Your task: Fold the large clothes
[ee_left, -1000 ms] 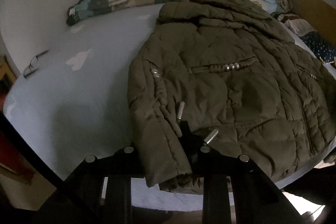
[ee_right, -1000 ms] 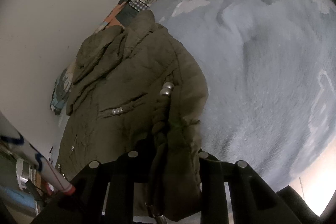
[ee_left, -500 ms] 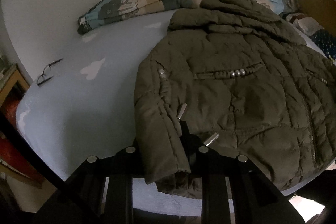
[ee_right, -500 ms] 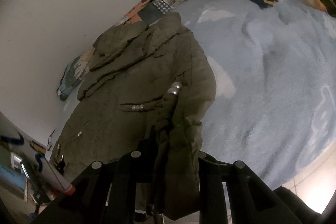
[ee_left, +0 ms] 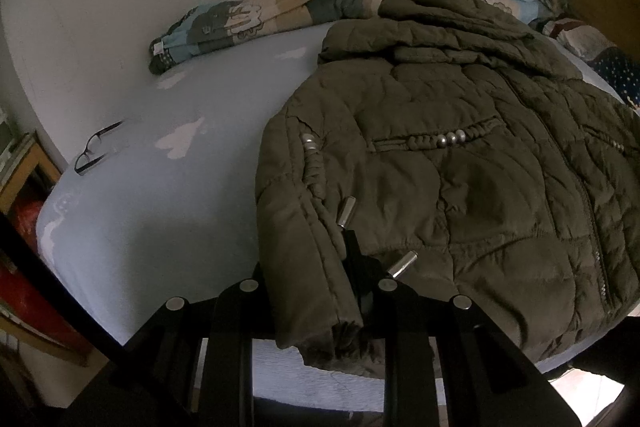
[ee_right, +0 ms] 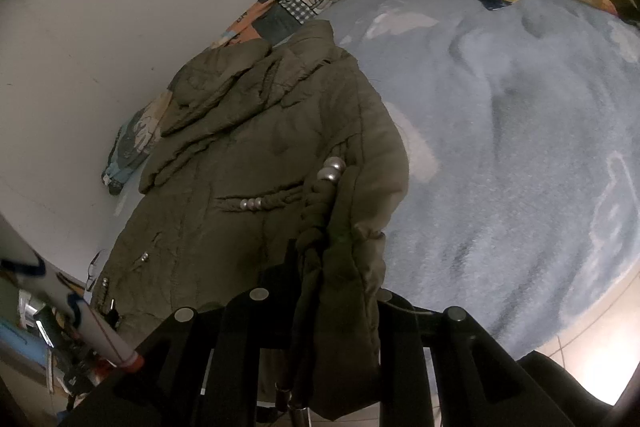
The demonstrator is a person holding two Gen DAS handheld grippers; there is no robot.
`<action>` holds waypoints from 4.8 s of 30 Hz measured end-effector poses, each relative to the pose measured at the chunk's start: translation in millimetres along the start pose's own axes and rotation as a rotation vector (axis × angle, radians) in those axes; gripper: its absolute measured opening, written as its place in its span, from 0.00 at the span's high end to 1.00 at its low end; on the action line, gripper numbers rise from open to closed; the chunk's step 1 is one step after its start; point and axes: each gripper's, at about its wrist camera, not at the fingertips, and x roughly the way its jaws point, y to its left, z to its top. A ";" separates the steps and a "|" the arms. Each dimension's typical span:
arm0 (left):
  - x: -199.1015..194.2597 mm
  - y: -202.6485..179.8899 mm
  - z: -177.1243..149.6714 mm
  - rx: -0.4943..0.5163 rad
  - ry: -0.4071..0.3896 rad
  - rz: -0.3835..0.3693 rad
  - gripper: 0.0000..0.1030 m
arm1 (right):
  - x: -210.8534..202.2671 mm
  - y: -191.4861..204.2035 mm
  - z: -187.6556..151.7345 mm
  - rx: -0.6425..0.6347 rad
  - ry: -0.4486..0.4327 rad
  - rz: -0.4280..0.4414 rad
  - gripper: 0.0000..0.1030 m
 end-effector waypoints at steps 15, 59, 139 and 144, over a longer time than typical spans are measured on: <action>-11.2 -3.3 1.6 0.025 -0.048 0.025 0.78 | -9.6 -3.3 -2.9 -0.005 -0.031 0.004 0.81; -33.5 5.1 22.8 -0.046 -0.101 -0.005 0.78 | -30.5 13.7 18.2 -0.015 -0.097 0.051 0.82; 246.6 -151.9 326.2 0.179 0.080 -0.148 0.43 | 325.2 62.1 309.0 -0.385 0.070 -0.156 0.35; 266.2 -139.3 335.9 0.168 0.139 -0.237 0.40 | 334.3 50.5 293.6 -0.318 0.123 -0.147 0.34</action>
